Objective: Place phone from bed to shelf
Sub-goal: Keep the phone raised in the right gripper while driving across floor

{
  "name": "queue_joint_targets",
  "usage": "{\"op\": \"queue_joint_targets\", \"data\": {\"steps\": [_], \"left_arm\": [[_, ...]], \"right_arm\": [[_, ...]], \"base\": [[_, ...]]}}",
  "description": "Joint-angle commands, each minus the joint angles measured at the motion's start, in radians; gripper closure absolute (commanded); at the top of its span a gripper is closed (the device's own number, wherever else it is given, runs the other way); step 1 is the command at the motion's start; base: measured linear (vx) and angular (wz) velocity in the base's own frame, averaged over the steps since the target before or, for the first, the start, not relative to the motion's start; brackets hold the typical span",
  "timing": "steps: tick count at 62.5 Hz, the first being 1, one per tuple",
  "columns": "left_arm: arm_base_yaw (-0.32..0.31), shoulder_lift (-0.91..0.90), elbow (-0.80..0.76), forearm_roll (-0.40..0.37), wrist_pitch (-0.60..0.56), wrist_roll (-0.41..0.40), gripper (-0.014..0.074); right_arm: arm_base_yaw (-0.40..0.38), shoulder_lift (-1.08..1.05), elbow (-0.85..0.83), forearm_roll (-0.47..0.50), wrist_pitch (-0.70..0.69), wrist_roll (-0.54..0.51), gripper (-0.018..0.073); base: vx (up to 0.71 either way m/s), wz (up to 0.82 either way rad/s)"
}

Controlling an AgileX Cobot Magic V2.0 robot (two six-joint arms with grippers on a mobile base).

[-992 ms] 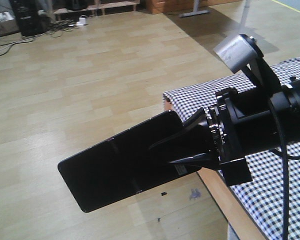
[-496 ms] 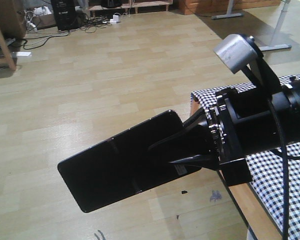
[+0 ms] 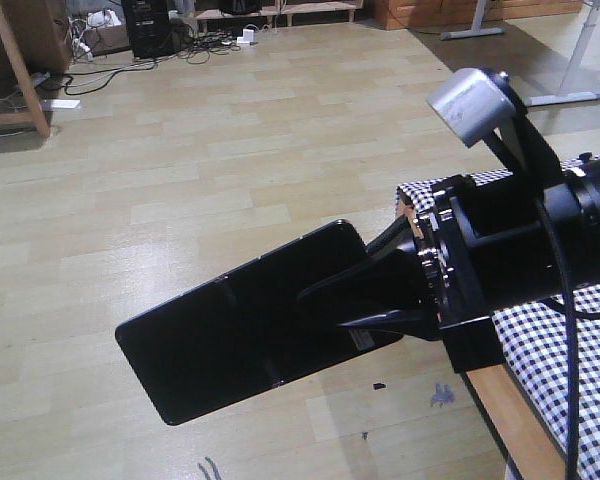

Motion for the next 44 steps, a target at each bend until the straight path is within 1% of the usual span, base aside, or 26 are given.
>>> {"op": "queue_joint_targets", "data": {"steps": [1,44], "left_arm": [[-0.003,-0.007,0.007,-0.009,-0.074,0.000,0.0595],[-0.003,-0.007,0.007,-0.009,-0.074,0.000,0.0595]], "right_arm": [[0.001,-0.027,-0.025,0.090,0.062,-0.008,0.0561],[0.001,-0.027,-0.025,0.090,0.062,-0.009,0.0561]], "base": [[0.03,0.04],[0.06,0.09]]}}
